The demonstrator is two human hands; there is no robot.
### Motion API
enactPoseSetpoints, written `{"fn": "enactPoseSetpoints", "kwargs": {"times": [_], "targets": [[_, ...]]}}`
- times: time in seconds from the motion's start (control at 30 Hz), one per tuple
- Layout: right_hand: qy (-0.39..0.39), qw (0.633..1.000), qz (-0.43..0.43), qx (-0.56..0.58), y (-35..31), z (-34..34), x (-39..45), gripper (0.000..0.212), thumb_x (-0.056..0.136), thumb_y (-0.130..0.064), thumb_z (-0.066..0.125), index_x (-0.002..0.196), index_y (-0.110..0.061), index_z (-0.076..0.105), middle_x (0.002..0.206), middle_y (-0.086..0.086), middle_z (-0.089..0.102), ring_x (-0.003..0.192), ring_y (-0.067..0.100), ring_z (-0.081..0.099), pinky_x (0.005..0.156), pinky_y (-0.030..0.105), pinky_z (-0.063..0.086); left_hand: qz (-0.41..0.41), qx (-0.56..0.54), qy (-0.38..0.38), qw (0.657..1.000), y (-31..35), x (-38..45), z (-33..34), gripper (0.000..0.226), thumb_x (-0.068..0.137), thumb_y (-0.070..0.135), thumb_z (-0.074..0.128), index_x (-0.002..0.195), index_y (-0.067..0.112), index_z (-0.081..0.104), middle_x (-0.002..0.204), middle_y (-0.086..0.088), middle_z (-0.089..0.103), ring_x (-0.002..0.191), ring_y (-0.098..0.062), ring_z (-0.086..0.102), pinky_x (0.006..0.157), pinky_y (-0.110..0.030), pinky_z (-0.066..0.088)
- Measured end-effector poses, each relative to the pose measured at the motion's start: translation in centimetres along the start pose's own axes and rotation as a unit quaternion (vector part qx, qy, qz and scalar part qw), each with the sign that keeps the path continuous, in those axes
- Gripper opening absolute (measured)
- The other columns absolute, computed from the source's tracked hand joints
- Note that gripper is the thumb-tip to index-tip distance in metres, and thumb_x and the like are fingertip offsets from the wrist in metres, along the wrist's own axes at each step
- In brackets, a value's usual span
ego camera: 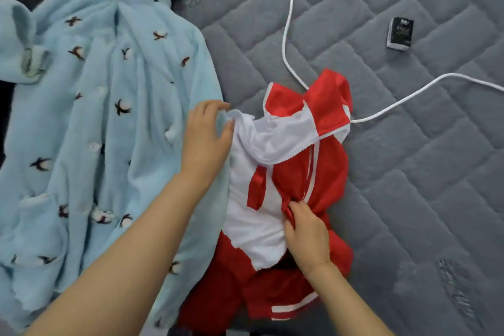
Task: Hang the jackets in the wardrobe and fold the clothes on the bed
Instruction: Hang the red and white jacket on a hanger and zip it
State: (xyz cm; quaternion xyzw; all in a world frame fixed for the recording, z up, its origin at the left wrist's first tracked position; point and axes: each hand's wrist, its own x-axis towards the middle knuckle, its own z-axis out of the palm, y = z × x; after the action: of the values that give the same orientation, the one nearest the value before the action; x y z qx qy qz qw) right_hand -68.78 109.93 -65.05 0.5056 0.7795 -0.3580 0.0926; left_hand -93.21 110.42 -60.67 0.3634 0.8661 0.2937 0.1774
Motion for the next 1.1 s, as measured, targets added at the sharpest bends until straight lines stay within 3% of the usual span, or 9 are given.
{"fn": "enactPoseSetpoints", "kwargs": {"times": [0.17, 0.27, 0.47, 0.6, 0.7, 0.8, 0.9, 1.0, 1.1], "targets": [[-0.045, 0.989, 0.138, -0.022, 6.5, -1.6, -5.8, 0.039, 0.087, -0.008, 0.055, 0.126, -0.012, 0.059, 0.127, 0.003, 0.059, 0.105, 0.027, 0.062, 0.08, 0.035, 0.048, -0.133, -0.047, -0.283, 0.949, 3.4, 0.7, 6.4, 0.034, 0.098, 0.036, 0.055, 0.123, 0.014, 0.062, 0.121, -0.001, 0.066, 0.111, -0.017, 0.061, 0.095, -0.026, 0.045], [-0.024, 0.979, 0.169, 0.111, 8.7, -3.6, -5.5, 0.035, 0.081, 0.001, 0.061, 0.115, -0.008, 0.064, 0.119, 0.007, 0.057, 0.109, 0.027, 0.058, 0.089, 0.029, 0.045, -0.114, -0.013, -0.329, 0.937, 5.2, -0.9, 9.7, 0.034, 0.097, 0.04, 0.054, 0.115, 0.014, 0.068, 0.109, -0.003, 0.068, 0.108, -0.024, 0.061, 0.093, -0.032, 0.046], [0.068, 0.77, 0.277, 0.572, 7.4, -8.9, 1.5, 0.032, 0.084, -0.049, 0.061, 0.111, -0.032, 0.066, 0.112, -0.007, 0.07, 0.097, 0.005, 0.066, 0.079, 0.027, 0.051, -0.25, -0.101, -0.442, 0.856, 6.9, -3.0, 11.7, 0.059, 0.097, 0.062, 0.037, 0.125, 0.019, 0.066, 0.127, -0.003, 0.065, 0.123, -0.022, 0.056, 0.112, -0.039, 0.037], [0.13, 0.777, 0.292, 0.543, 6.9, -9.3, 6.1, 0.04, 0.092, -0.027, 0.065, 0.127, -0.009, 0.061, 0.123, 0.005, 0.066, 0.114, 0.021, 0.063, 0.102, 0.041, 0.048, -0.231, -0.163, -0.515, 0.81, 6.9, -5.1, 12.1, 0.034, 0.089, 0.043, 0.068, 0.114, 0.021, 0.071, 0.107, 0.003, 0.073, 0.101, -0.005, 0.064, 0.096, -0.022, 0.047], [0.134, 0.766, 0.321, 0.54, 7.6, -8.6, 6.5, 0.028, 0.097, -0.014, 0.056, 0.123, -0.003, 0.06, 0.123, 0.014, 0.064, 0.115, 0.028, 0.061, 0.102, 0.042, 0.047, -0.213, -0.129, -0.484, 0.839, 7.1, -6.2, 13.0, 0.031, 0.076, 0.044, 0.08, 0.101, 0.028, 0.072, 0.074, 0.012, 0.056, 0.071, 0.001, 0.053, 0.069, -0.017, 0.04], [0.134, 0.738, 0.289, 0.595, 8.4, -8.6, 5.0, 0.021, 0.099, -0.012, 0.052, 0.117, -0.006, 0.06, 0.124, 0.017, 0.064, 0.115, 0.029, 0.061, 0.102, 0.043, 0.047, -0.169, -0.078, -0.44, 0.879, 7.3, -6.7, 13.7, 0.035, 0.069, 0.059, 0.079, 0.09, 0.031, 0.072, 0.091, 0.007, 0.063, 0.098, -0.011, 0.053, 0.091, -0.027, 0.043], [0.124, 0.715, 0.241, 0.644, 9.1, -9.1, 2.6, 0.029, 0.1, -0.015, 0.052, 0.126, -0.004, 0.059, 0.123, 0.015, 0.065, 0.115, 0.028, 0.062, 0.1, 0.042, 0.049, -0.182, -0.147, -0.461, 0.856, 7.8, -8.1, 12.9, 0.058, 0.056, 0.075, 0.074, 0.101, 0.038, 0.065, 0.105, 0.014, 0.067, 0.109, -0.006, 0.059, 0.097, -0.028, 0.046], [0.112, 0.724, 0.194, 0.652, 9.3, -9.8, 0.0, 0.029, 0.099, -0.013, 0.051, 0.127, -0.008, 0.059, 0.122, 0.011, 0.067, 0.114, 0.025, 0.063, 0.098, 0.041, 0.05, -0.179, -0.238, -0.476, 0.828, 8.3, -10.8, 12.3, 0.043, 0.071, 0.06, 0.075, 0.106, 0.039, 0.064, 0.104, 0.02, 0.071, 0.099, 0.002, 0.065, 0.087, -0.02, 0.051], [0.109, 0.746, 0.158, 0.638, 8.8, -10.7, -2.5, 0.028, 0.099, -0.014, 0.053, 0.126, -0.016, 0.06, 0.122, 0.004, 0.068, 0.112, 0.018, 0.064, 0.095, 0.035, 0.052, -0.239, -0.326, -0.361, 0.841, 9.0, -13.8, 11.0, 0.011, 0.094, 0.03, 0.063, 0.099, 0.024, 0.071, 0.094, 0.01, 0.073, 0.096, -0.012, 0.066, 0.083, -0.024, 0.052]]}}
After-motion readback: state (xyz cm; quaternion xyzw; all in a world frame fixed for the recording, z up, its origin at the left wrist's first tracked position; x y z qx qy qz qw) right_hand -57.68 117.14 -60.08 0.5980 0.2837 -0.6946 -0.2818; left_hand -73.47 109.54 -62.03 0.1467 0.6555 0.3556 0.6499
